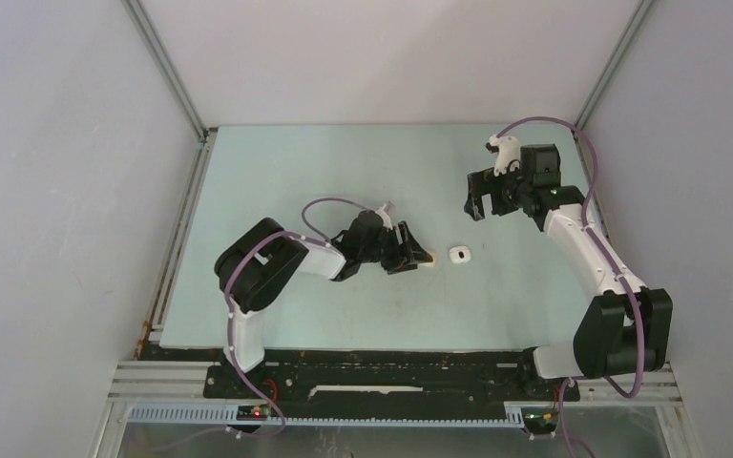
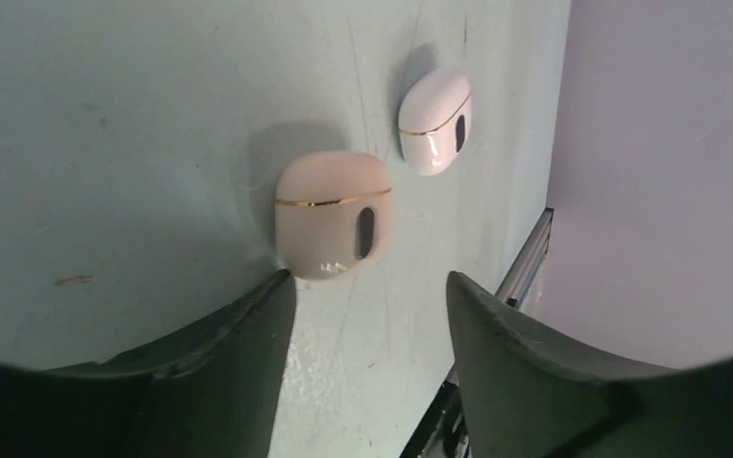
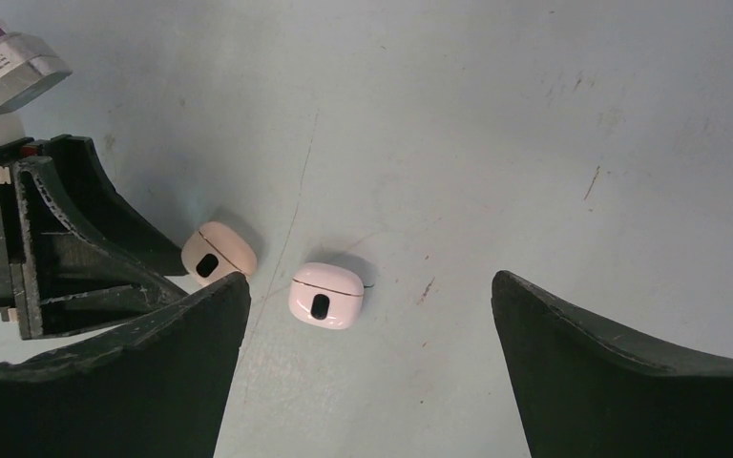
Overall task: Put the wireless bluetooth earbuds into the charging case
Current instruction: Place the charging case at the center of the board, then reset both arms
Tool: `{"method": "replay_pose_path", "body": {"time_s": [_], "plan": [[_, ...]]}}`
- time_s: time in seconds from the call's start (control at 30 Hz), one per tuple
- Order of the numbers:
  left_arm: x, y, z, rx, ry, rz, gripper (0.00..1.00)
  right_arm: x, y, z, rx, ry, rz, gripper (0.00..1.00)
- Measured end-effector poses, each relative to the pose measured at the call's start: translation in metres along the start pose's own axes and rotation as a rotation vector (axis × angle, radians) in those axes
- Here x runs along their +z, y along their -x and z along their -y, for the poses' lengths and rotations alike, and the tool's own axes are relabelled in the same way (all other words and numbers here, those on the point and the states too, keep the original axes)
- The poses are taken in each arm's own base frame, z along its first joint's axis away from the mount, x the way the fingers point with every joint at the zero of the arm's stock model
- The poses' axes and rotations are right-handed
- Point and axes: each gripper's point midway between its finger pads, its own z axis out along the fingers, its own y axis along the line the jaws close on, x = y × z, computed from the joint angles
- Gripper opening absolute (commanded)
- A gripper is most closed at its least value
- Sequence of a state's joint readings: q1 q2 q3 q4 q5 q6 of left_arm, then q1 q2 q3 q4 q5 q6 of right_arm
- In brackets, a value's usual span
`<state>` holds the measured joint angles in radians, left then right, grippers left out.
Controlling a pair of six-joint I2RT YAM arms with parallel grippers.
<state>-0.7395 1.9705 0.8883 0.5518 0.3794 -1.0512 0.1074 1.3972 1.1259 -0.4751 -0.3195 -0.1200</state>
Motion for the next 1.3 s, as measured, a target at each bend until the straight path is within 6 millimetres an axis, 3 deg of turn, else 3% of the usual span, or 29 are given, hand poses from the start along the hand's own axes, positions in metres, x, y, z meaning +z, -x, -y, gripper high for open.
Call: {"method": "replay_pose_path", "body": {"time_s": [0.23, 0.27, 0.33, 0.63, 0.83, 1.1, 1.17, 1.3], "plan": [[-0.019, -0.002, -0.004, 0.046, 0.089, -0.033, 0.76, 0.000, 0.000, 0.000, -0.001, 0.002, 0.001, 1.00], [-0.027, -0.002, -0.007, 0.067, 0.124, -0.030, 0.94, 0.000, 0.000, 0.000, -0.001, 0.002, 0.002, 1.00], [-0.039, 0.000, -0.009, 0.111, 0.167, -0.023, 1.00, -0.001, 0.001, -0.001, 0.000, 0.003, 0.005, 1.00], [-0.130, 0.049, 0.007, 0.407, 0.410, 0.174, 1.00, -0.012, 0.015, -0.010, 0.039, 0.024, 0.065, 1.00], [-0.189, 0.077, 0.017, 0.485, 0.503, 0.303, 1.00, -0.023, 0.025, -0.017, 0.041, 0.035, 0.138, 1.00], [-0.283, 0.111, 0.044, 0.590, 0.553, 0.559, 1.00, -0.029, 0.037, -0.022, 0.032, 0.043, 0.196, 1.00], [-0.307, 0.122, 0.038, 0.594, 0.593, 0.632, 1.00, -0.029, 0.039, -0.022, 0.031, 0.043, 0.204, 0.99], [-0.343, 0.137, -0.003, 0.532, 0.708, 0.759, 1.00, -0.028, 0.039, -0.021, 0.030, 0.041, 0.211, 0.98]]}}
